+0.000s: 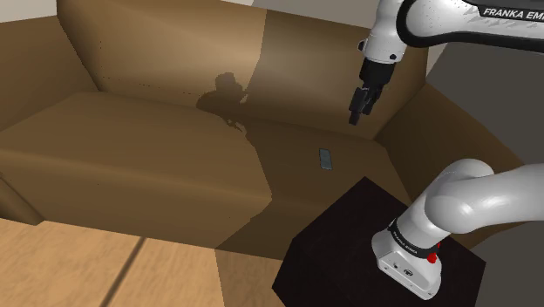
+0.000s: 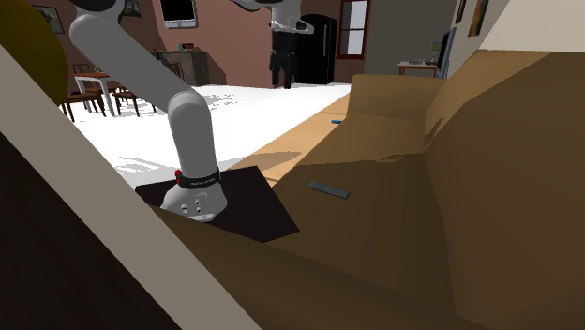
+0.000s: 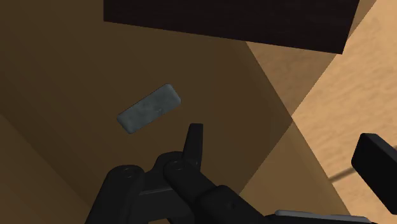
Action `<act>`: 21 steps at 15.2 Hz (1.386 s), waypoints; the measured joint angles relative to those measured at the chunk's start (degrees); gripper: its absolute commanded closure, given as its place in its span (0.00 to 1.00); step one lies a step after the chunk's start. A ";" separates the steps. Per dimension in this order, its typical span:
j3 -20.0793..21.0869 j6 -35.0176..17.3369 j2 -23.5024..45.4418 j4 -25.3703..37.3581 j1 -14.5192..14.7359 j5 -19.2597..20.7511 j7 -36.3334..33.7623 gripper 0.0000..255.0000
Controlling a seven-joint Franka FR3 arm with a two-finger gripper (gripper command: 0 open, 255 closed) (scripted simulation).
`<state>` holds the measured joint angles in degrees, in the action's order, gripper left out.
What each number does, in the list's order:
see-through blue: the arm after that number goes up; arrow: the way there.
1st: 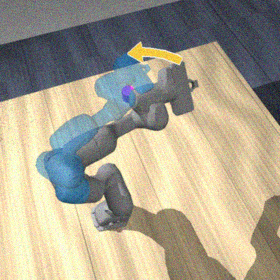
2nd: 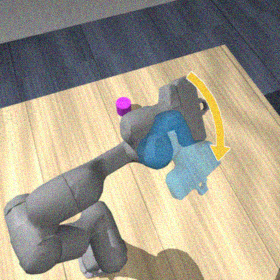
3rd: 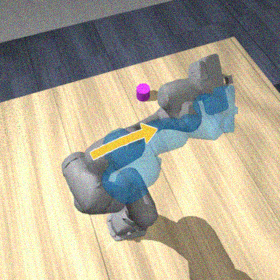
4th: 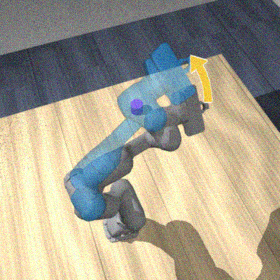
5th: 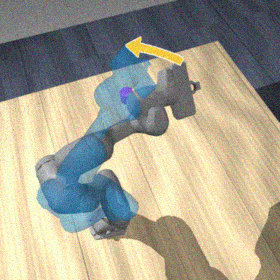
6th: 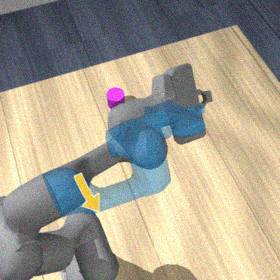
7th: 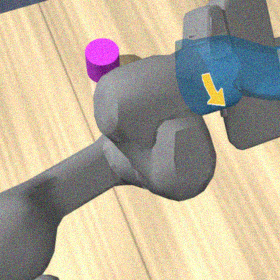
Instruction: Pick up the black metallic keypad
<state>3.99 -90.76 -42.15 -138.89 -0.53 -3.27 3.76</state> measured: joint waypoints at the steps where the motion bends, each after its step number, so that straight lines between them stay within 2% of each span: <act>1: 0.00 0.00 0.00 0.00 0.00 0.00 0.00 0.00; 4: -0.07 -3.85 1.59 -2.21 -1.38 0.05 -2.04 0.00; 9: 0.08 -14.76 7.88 -6.59 -4.49 -0.01 -7.18 0.00; 15: -0.49 -27.18 16.62 -9.72 -8.42 0.45 -13.10 0.00; 21: -1.55 -39.02 27.59 -10.07 -12.14 1.08 -19.00 0.00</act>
<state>2.44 -129.77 -14.56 -148.96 -12.68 -2.19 -15.23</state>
